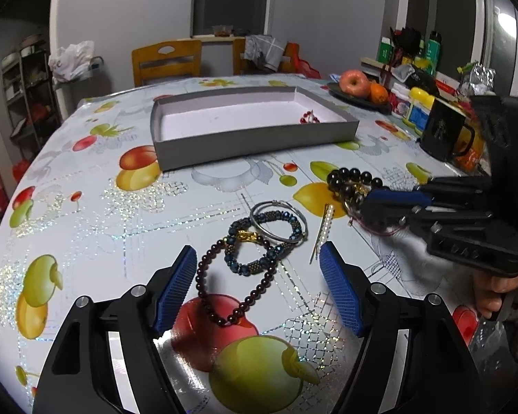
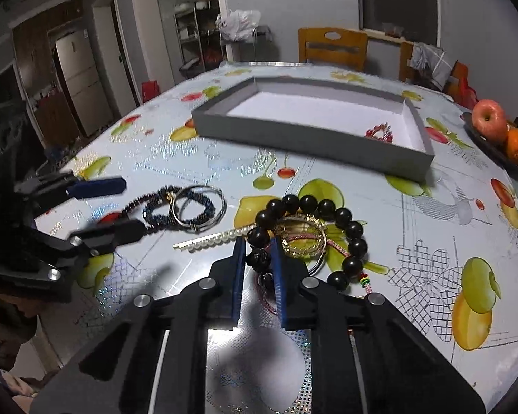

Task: Organize jewelry
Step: 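Grasp the black bead bracelet with the right tool while the left tool grasps the dark blue bead bracelet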

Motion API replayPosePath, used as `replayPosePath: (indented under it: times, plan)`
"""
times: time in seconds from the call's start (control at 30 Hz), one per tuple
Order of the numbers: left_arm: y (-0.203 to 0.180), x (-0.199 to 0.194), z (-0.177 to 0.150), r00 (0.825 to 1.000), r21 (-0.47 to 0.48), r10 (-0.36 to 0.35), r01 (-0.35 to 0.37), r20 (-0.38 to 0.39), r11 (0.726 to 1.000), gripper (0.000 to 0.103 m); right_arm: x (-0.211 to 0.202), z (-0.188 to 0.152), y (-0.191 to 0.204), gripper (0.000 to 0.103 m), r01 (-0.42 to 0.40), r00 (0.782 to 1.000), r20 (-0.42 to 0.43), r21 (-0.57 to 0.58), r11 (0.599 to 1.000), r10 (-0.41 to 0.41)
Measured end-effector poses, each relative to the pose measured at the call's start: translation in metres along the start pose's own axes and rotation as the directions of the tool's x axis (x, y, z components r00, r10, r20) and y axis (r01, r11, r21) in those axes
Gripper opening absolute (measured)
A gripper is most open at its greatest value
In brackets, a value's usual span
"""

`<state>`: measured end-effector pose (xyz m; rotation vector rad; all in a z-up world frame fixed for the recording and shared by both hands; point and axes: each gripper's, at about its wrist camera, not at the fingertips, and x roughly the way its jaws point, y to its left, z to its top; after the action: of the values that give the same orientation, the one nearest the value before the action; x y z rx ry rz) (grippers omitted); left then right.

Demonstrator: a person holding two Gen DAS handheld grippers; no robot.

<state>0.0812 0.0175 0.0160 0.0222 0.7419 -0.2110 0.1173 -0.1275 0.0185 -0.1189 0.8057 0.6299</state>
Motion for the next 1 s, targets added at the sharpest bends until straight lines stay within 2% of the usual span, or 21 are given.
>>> replayPosePath:
  times: [0.2, 0.33, 0.5, 0.7, 1.0]
  plan:
    - [-0.009, 0.005, 0.008, 0.999, 0.054, 0.025, -0.023, -0.037, 0.998, 0.074, -0.020, -0.005, -0.008, 0.015, -0.012, 0.995, 0.100, 0.042, 0.999, 0.008]
    - [-0.018, 0.009, 0.020, 0.997, 0.105, 0.057, -0.051, -0.052, 0.993, 0.073, -0.026, -0.005, -0.010, 0.015, -0.019, 0.991, 0.130, 0.049, 0.999, 0.013]
    - [-0.018, 0.029, 0.033, 0.991, 0.125, 0.071, -0.057, -0.112, 0.991, 0.056, -0.030, -0.005, -0.012, 0.015, -0.029, 0.990, 0.143, 0.058, 0.998, 0.020]
    - [-0.012, 0.048, 0.038, 0.982, 0.080, 0.035, -0.020, -0.185, 0.997, 0.055, -0.031, -0.009, -0.014, 0.015, -0.024, 0.994, 0.111, 0.057, 0.998, 0.017]
    - [-0.018, 0.050, 0.040, 0.981, 0.113, 0.059, -0.038, -0.187, 0.993, 0.059, -0.013, -0.008, -0.006, 0.015, -0.024, 1.000, -0.003, -0.001, 1.000, 0.024]
